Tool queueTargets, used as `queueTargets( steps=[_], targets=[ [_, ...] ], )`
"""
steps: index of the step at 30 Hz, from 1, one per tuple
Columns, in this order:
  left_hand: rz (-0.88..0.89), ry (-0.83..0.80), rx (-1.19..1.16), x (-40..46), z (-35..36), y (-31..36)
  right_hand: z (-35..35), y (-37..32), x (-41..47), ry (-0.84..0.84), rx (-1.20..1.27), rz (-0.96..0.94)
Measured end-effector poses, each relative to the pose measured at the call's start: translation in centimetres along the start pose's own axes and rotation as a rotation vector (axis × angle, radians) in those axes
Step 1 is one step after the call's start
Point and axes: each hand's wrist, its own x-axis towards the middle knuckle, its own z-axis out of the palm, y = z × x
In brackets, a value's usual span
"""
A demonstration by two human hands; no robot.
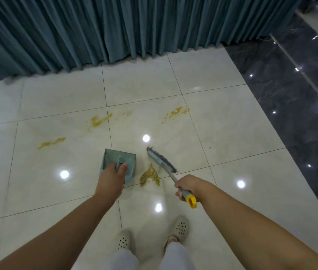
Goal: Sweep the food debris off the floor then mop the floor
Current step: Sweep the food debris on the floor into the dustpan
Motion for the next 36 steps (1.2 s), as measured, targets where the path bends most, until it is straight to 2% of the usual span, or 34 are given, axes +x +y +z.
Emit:
queueTargets(
  steps=[6, 11, 20, 26, 31, 36],
  targets=[
    [-0.02, 0.003, 0.008, 0.1, -1.5, -1.4, -0.7, 0.4, -0.8, 0.005, 0.017, 0.048],
    [-0.018, 0.018, 0.024, 0.1, 0.4, -0.3, -3.4, 1.0, -0.7, 0.049, 0.057, 0.021],
    [0.007, -0.019, 0.015, 0.7, 7.0, 2.7, -13.7, -0.3, 1.0, 0.188, 0.261, -0.094],
    [0.045, -0.07, -0.003, 1.4, 12.0, 4.9, -20.8, -1.2, 3.5, 0.293, 0.367, -0.079],
    [0.063, -0.102, 0.017, 2.0, 14.8, 6.5, -24.2, -1.4, 5.7, 0.299, 0.39, -0.025],
    [0.072, -0.133, 0.057, 2.2, 16.0, 7.3, -23.8, -0.1, 4.9, 0.21, 0.304, 0.03]
  ],
)
